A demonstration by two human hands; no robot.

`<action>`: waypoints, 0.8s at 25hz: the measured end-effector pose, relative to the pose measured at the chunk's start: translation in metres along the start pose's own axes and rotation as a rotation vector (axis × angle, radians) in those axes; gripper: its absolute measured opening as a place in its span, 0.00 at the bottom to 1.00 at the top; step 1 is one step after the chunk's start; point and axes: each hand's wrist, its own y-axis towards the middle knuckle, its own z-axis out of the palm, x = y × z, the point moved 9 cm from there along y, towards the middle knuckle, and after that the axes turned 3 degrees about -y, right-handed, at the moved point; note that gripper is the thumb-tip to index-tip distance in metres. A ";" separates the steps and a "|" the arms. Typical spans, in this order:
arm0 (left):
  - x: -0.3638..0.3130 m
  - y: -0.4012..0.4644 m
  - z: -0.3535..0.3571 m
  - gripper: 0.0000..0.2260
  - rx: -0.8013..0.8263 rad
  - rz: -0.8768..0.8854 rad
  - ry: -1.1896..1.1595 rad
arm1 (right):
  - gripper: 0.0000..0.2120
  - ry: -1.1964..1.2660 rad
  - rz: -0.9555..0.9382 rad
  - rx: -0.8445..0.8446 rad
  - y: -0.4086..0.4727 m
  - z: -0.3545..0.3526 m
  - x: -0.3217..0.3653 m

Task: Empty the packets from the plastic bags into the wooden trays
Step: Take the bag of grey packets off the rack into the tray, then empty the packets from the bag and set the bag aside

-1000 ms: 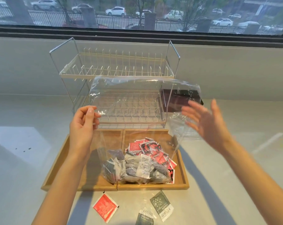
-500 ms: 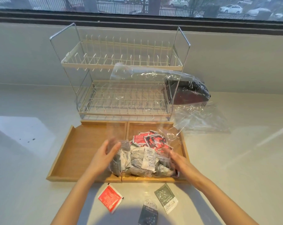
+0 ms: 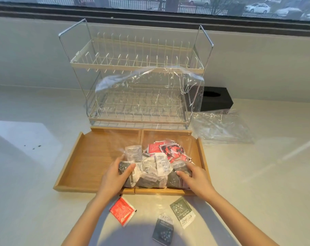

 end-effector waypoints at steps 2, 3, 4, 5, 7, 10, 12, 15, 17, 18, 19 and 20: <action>0.000 -0.001 -0.015 0.13 -0.081 -0.010 -0.004 | 0.18 0.000 0.015 0.006 0.002 0.003 0.003; 0.000 -0.003 -0.024 0.12 -0.116 -0.031 -0.007 | 0.19 0.014 0.024 0.016 0.002 0.006 0.007; 0.001 -0.005 -0.033 0.12 -0.145 -0.052 -0.010 | 0.19 0.031 0.028 0.023 0.002 0.009 0.011; 0.001 -0.008 -0.042 0.14 -0.170 -0.066 -0.007 | 0.16 0.050 0.014 0.032 0.002 0.012 0.019; 0.002 -0.016 -0.059 0.18 -0.218 -0.094 0.037 | 0.07 0.057 -0.008 0.060 0.002 0.023 0.033; 0.015 -0.030 -0.079 0.16 -0.254 -0.167 0.101 | 0.11 0.027 -0.038 0.112 0.002 0.043 0.052; 0.031 -0.033 -0.085 0.21 -0.204 -0.243 0.021 | 0.12 0.041 -0.026 0.146 0.002 0.056 0.059; 0.047 -0.041 -0.092 0.25 -0.057 -0.320 -0.274 | 0.14 0.092 0.060 0.220 0.002 0.071 0.065; 0.051 -0.049 -0.094 0.20 0.050 -0.337 -0.433 | 0.18 0.136 0.153 0.267 0.000 0.079 0.062; 0.052 -0.052 -0.095 0.20 0.100 -0.339 -0.498 | 0.19 0.163 0.188 0.281 -0.002 0.082 0.062; 0.052 -0.054 -0.096 0.21 0.145 -0.337 -0.563 | 0.19 0.199 0.224 0.287 -0.004 0.085 0.061; 0.053 -0.053 -0.097 0.22 0.179 -0.332 -0.620 | 0.19 0.252 0.264 0.292 -0.007 0.088 0.060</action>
